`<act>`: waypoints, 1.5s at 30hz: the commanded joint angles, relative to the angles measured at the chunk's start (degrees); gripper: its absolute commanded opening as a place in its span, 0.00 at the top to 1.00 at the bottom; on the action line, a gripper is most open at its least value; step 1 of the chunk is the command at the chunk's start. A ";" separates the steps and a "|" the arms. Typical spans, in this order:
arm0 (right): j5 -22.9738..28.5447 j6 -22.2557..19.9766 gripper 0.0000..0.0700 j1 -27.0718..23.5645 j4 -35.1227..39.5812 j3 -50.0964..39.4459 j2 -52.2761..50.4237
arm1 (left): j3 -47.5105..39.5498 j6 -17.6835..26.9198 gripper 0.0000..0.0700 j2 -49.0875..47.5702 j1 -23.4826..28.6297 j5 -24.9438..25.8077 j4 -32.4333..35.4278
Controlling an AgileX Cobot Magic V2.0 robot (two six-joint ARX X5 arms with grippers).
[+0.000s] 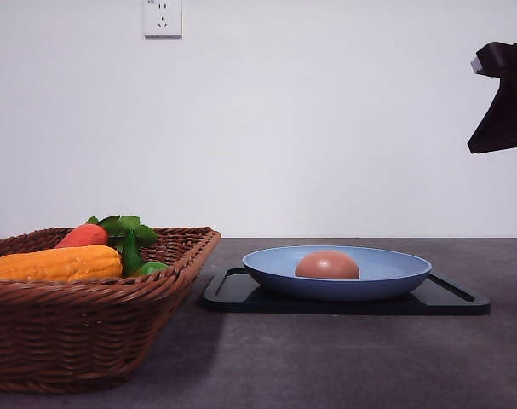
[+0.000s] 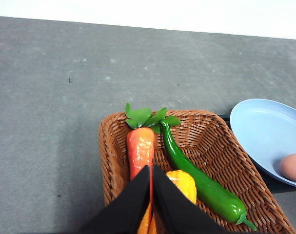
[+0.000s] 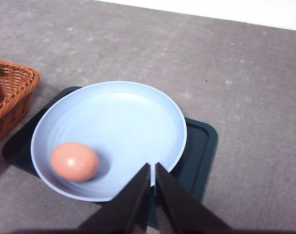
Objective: Transfer egg from basket to plate and serve
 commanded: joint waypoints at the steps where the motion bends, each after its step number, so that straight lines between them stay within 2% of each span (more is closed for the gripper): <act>1: 0.15 0.79 1.00 0.44 0.59 0.28 0.17 | 0.54 -0.23 1.00 0.22 -0.28 0.07 0.56; 6: 0.11 0.79 1.00 0.44 0.59 0.28 0.17 | 0.52 -0.18 1.00 -6.08 -0.42 0.02 -1.55; 10: 0.15 0.79 1.00 0.44 0.59 0.28 0.17 | 0.52 5.48 1.00 -16.39 1.23 -0.02 -2.67; 13: 0.15 0.79 1.00 0.44 0.59 0.28 0.17 | 0.39 8.14 1.00 -22.87 5.36 0.00 -3.19; 18: 0.15 0.79 1.00 0.44 0.59 0.28 0.17 | -2.78 10.67 1.00 -27.70 13.60 0.00 -2.80; 22: 0.15 0.79 1.00 0.44 0.61 0.28 0.17 | -8.42 10.21 1.00 -28.75 19.01 0.02 -2.38; 27: 0.15 0.79 1.00 0.44 0.61 0.28 0.17 | -15.54 8.63 1.00 -28.75 22.19 0.26 -2.30; 33: 0.15 0.79 1.00 0.44 0.61 0.28 0.17 | -21.87 5.17 1.00 -28.75 22.69 0.28 -2.36; 45: 0.15 0.79 1.00 0.44 0.61 0.28 0.17 | -24.55 4.59 1.00 -28.75 22.80 0.33 -1.20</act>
